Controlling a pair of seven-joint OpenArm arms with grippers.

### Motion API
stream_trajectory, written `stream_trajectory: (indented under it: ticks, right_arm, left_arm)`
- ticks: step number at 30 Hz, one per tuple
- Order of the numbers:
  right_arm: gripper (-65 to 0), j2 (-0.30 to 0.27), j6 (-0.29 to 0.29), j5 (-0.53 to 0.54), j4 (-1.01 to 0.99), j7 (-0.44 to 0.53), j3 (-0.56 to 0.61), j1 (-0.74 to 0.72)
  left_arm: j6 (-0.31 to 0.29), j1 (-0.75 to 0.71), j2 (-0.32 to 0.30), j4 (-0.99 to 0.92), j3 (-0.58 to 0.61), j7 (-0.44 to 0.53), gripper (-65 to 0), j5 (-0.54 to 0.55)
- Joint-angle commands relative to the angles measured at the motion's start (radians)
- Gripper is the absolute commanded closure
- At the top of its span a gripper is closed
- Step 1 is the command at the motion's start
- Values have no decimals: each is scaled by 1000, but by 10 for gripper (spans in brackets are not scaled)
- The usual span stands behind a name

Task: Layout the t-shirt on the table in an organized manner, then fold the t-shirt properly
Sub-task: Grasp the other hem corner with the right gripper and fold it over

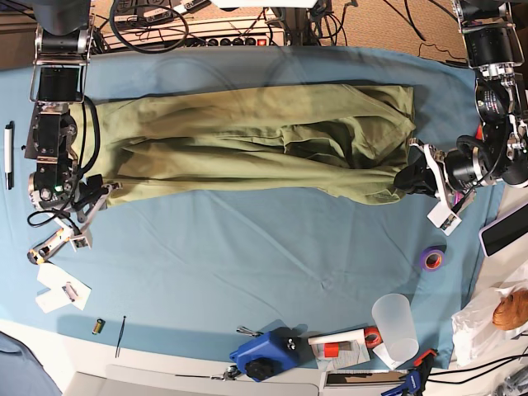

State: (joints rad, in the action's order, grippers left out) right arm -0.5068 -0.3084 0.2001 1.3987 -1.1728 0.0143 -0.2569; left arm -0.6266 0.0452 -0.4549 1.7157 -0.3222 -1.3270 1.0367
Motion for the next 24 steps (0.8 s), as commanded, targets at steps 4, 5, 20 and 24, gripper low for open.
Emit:
stream_trajectory:
  ticks: [4, 5, 20, 24]
  right_arm:
    - [-245, -22, 43, -43, 13, 16, -15, -21]
    - [-244, -22, 43, -40, 13, 16, -18, -18]
    - [-244, -22, -42, 46, -94, 33, -28, -9]
    - [-137, -22, -42, 46, -94, 22, -28, -9]
  left_arm:
    - [-3, 15, -16, 16, -8, 19, 0, 14]
    - [-3, 15, -16, 16, -8, 19, 0, 14]
    - [-3, 16, -16, 16, -8, 20, 0, 15]
    - [-3, 16, -16, 16, -8, 20, 0, 15]
